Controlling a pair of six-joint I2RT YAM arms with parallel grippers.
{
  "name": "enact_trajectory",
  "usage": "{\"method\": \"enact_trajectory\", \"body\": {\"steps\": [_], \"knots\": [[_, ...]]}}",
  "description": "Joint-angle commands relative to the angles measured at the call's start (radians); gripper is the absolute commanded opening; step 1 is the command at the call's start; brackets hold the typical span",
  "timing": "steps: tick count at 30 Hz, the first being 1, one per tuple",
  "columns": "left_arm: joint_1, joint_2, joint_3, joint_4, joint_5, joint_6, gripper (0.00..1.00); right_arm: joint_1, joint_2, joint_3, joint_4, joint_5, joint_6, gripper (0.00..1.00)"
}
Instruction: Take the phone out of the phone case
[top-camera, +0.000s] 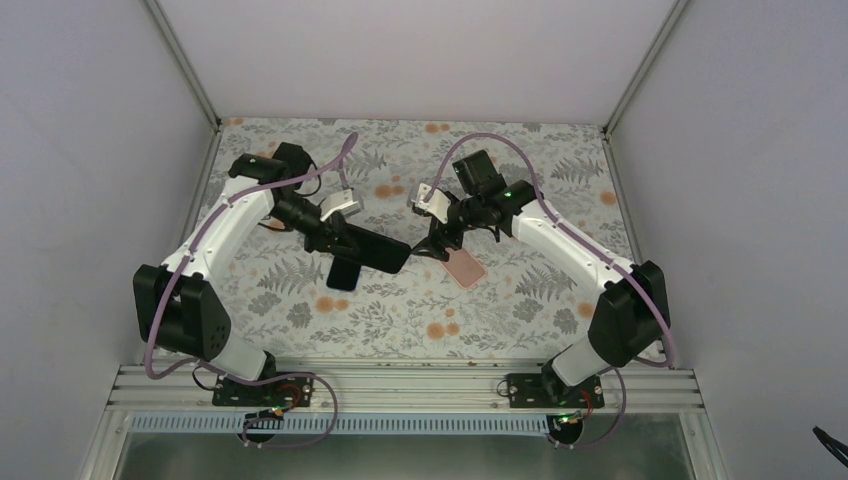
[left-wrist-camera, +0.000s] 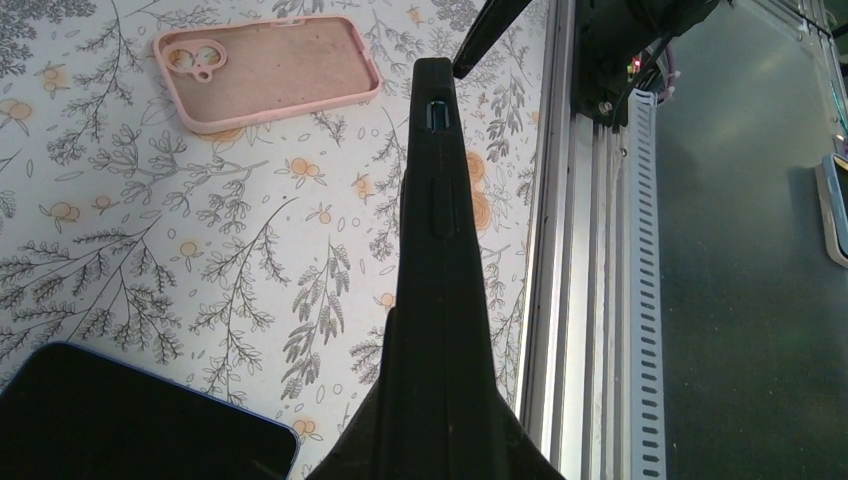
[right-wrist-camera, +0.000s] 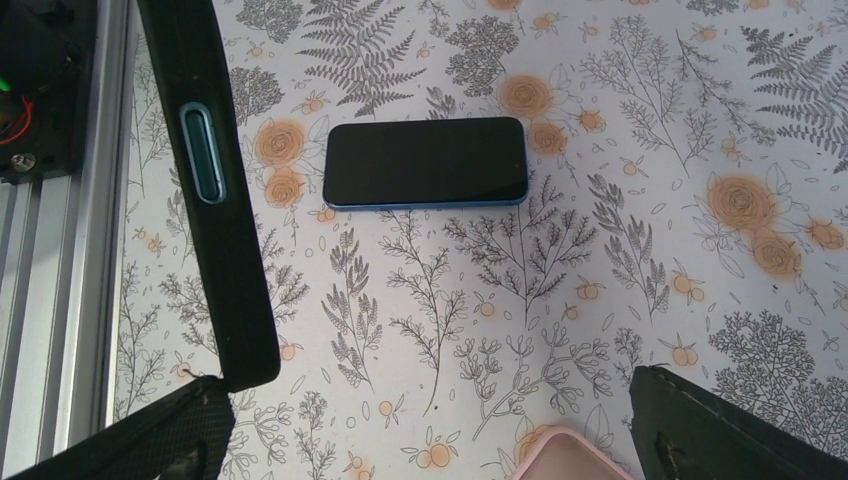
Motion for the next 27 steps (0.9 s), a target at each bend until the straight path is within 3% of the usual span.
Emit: {"method": "enact_trajectory", "body": {"steps": [1,27], "knots": [[0.004,-0.018,0.022,-0.001,0.068,0.025,0.02,0.002,0.001,-0.015,0.040,0.019,0.015,0.97],[-0.036,-0.078,-0.038,-0.003,0.043,0.047,0.02,-0.009,0.149,0.119,0.028,0.102,-0.012,0.96]]}}
